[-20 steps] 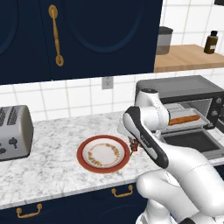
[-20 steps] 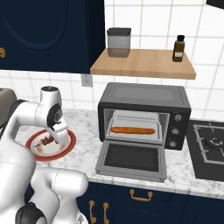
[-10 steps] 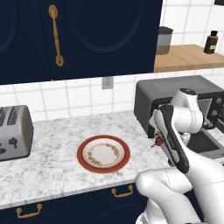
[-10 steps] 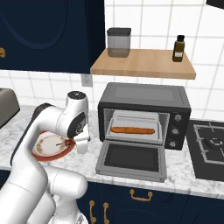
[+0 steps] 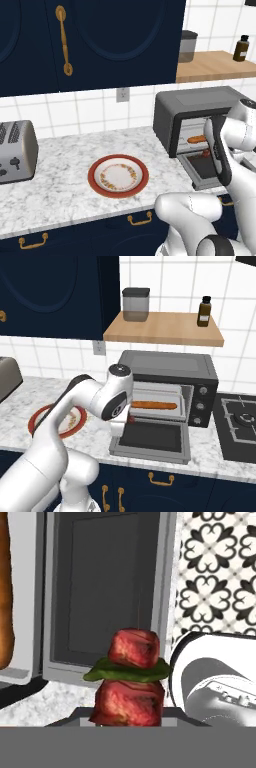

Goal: Pick up the kebab skewer and baguette bread, and place them inside the toaster oven. Close the toaster oven door and start by setting the timer.

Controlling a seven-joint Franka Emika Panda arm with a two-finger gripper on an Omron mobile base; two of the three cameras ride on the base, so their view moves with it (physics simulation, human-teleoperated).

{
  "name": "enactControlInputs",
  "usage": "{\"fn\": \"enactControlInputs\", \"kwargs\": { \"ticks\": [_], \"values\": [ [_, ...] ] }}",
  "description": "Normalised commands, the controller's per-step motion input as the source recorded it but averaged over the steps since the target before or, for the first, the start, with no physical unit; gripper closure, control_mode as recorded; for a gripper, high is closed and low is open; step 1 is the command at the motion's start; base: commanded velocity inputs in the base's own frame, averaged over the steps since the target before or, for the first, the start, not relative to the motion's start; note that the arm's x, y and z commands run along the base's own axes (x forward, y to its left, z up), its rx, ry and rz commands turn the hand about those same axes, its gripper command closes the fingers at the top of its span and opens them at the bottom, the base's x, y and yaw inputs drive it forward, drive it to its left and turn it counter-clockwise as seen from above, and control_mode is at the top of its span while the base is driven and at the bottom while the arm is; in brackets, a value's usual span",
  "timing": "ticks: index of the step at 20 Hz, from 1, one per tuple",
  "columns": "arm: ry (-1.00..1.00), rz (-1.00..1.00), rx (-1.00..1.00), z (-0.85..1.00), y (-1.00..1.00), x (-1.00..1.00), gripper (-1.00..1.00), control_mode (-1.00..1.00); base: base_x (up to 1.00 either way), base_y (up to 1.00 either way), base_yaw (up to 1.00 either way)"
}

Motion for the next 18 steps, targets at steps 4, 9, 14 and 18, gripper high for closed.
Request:
{"fn": "enactControlInputs", "kwargs": {
  "ticks": [4,9,14,18],
  "values": [
    [0.00,-0.29,0.03,0.02,-0.86,0.26,1.00,-1.00,0.00,0.00,0.00],
    [0.00,-0.22,0.02,0.00,-0.60,0.42,1.00,-1.00,0.00,0.00,0.00],
    [0.00,-0.14,0.01,0.00,-0.14,0.72,1.00,-1.00,0.00,0.00,0.00],
    [-0.03,0.08,0.00,-0.04,0.00,0.59,1.00,-1.00,0.00,0.00,0.00]
  ]
}}
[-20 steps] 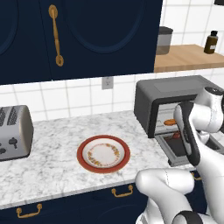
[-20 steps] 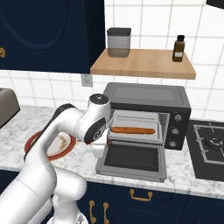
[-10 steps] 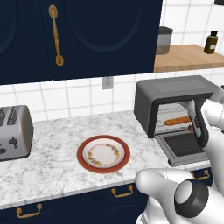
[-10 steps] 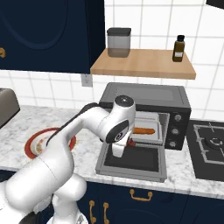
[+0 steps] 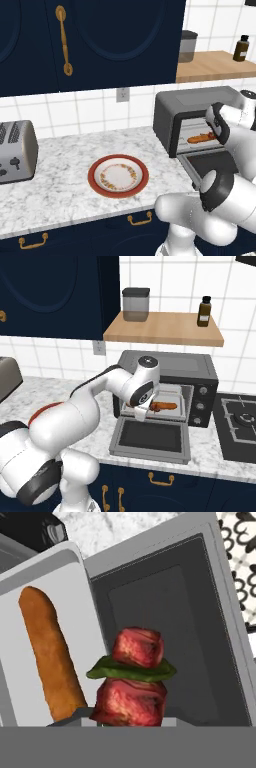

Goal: Pick up the kebab skewer and baguette bread, and place them inside the toaster oven. Close the toaster oven door and start by setting the timer.

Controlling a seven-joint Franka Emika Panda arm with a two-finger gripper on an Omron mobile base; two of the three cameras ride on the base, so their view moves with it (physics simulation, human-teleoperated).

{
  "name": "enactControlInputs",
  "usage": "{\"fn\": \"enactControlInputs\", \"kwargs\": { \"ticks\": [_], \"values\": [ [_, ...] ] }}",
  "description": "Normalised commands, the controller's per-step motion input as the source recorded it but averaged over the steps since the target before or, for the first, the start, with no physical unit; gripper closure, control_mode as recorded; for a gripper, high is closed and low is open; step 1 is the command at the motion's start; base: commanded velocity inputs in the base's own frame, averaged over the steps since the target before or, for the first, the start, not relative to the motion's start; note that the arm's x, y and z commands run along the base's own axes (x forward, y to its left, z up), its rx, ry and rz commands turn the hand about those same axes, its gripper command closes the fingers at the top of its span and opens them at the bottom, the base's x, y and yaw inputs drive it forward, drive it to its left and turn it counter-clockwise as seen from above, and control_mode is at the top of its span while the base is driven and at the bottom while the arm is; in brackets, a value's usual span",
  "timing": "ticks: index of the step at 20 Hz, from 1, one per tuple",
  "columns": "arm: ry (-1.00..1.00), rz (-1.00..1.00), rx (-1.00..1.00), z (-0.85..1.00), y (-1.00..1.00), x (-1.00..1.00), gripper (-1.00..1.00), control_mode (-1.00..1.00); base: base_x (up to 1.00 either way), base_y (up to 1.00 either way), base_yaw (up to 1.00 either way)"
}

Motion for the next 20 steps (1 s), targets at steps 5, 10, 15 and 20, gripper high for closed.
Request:
{"fn": "enactControlInputs", "kwargs": {
  "ticks": [5,10,15,20],
  "values": [
    [-0.02,0.28,0.00,-0.05,-0.12,0.37,1.00,-1.00,0.00,0.00,0.00],
    [0.00,0.06,0.00,0.00,-0.05,0.30,1.00,-1.00,0.00,0.00,0.00],
    [0.00,0.00,0.00,0.00,-0.04,0.22,1.00,-1.00,0.00,0.00,0.00],
    [0.00,0.00,0.00,-0.10,0.00,0.25,1.00,-1.00,0.00,0.00,0.00]
  ]
}}
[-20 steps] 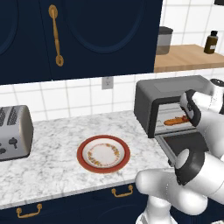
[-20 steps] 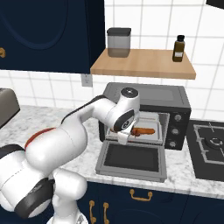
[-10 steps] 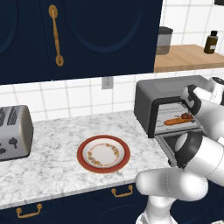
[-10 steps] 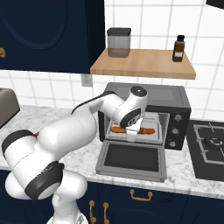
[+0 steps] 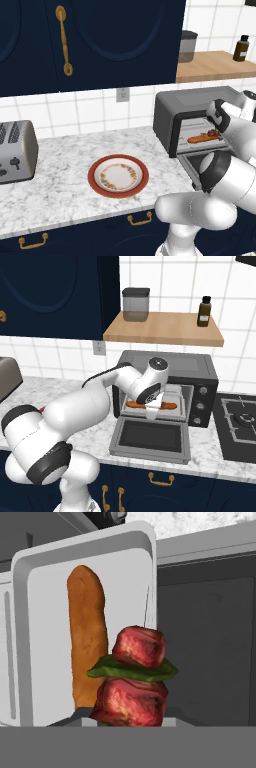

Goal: Pick up the kebab skewer and baguette bread, and place them inside the toaster oven. Close the toaster oven door and start by setting the timer.

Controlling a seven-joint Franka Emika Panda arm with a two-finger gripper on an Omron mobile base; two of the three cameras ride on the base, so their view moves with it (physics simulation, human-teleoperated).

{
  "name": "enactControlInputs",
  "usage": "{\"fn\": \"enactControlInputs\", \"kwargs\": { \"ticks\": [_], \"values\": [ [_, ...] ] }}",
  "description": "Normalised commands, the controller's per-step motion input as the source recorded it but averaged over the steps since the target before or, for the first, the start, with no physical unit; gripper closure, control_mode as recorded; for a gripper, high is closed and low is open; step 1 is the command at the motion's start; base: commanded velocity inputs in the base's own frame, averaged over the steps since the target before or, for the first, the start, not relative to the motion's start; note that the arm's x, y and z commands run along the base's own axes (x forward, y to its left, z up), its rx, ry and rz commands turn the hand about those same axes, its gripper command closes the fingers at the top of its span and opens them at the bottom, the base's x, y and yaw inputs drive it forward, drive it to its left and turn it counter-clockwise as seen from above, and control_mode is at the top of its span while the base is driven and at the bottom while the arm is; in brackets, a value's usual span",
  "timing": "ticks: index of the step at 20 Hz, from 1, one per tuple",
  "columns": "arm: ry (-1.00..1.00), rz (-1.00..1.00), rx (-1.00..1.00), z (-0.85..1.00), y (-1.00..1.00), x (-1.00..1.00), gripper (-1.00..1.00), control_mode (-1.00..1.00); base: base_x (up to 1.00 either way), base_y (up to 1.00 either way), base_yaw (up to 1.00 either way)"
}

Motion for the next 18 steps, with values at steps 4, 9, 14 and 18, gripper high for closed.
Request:
{"fn": "enactControlInputs", "kwargs": {
  "ticks": [4,9,14,18],
  "values": [
    [0.00,0.00,0.00,-0.05,0.00,0.38,1.00,-1.00,0.00,0.00,0.00],
    [0.00,0.00,0.00,-0.03,0.00,0.50,1.00,-1.00,0.00,0.00,0.00],
    [0.00,0.00,0.00,-0.03,0.01,0.47,-1.00,-1.00,0.00,0.00,0.00],
    [0.00,0.00,0.00,-0.01,0.01,0.41,-1.00,-1.00,0.00,0.00,0.00]
  ]
}}
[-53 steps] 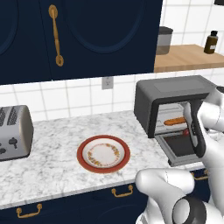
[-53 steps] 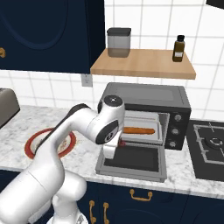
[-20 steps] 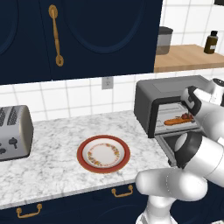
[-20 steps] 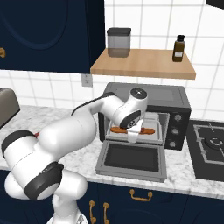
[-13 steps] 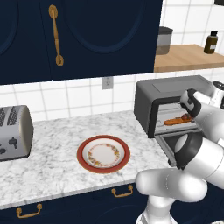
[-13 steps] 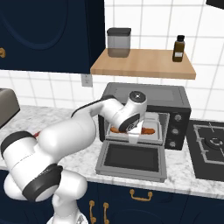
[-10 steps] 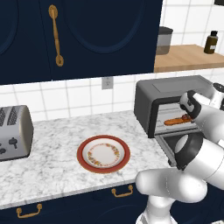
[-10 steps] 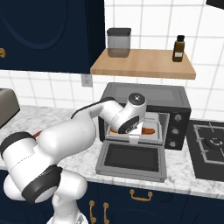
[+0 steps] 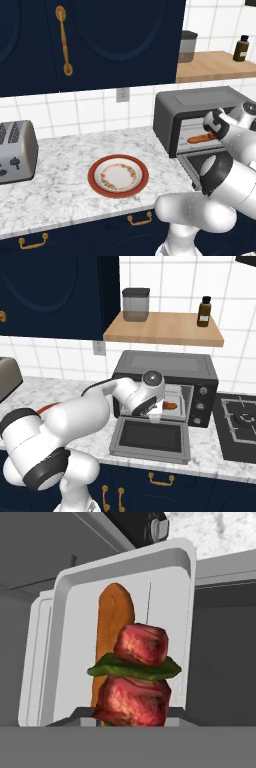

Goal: Pick up the kebab skewer and baguette bread, and place them inside the toaster oven. Close the toaster oven door and start by setting the timer.

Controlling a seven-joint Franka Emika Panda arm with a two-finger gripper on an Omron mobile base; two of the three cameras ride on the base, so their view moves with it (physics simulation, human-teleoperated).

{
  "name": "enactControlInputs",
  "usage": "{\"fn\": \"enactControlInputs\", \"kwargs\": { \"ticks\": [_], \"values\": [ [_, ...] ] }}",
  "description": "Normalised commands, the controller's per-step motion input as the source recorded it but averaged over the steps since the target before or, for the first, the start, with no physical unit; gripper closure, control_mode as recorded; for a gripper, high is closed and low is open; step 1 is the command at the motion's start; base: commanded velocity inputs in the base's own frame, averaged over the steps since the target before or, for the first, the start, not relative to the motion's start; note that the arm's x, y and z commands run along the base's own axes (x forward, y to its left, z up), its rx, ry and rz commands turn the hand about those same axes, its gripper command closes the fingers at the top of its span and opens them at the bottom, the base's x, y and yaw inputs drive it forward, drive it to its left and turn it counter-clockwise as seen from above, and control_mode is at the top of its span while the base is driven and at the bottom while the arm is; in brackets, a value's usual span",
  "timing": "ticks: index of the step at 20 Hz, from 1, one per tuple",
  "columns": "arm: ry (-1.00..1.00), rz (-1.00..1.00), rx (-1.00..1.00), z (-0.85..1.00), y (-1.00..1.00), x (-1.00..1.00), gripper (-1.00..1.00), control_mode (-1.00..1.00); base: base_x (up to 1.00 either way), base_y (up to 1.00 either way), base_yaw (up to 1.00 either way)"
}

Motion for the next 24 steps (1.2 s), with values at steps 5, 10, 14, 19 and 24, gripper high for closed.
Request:
{"fn": "enactControlInputs", "kwargs": {
  "ticks": [5,10,14,19,24],
  "values": [
    [0.03,0.00,0.00,0.00,0.00,0.24,-1.00,-1.00,0.00,0.00,0.00],
    [0.05,0.00,0.00,0.00,0.00,0.21,-1.00,-1.00,0.00,0.00,0.00],
    [0.05,0.00,0.00,0.00,0.00,0.27,-1.00,-1.00,0.00,0.00,0.00],
    [0.02,0.00,0.00,0.00,0.00,0.38,-1.00,-1.00,0.00,0.00,0.00],
    [0.00,0.00,0.00,0.04,-0.01,0.20,-1.00,-1.00,0.00,0.00,0.00]
  ]
}}
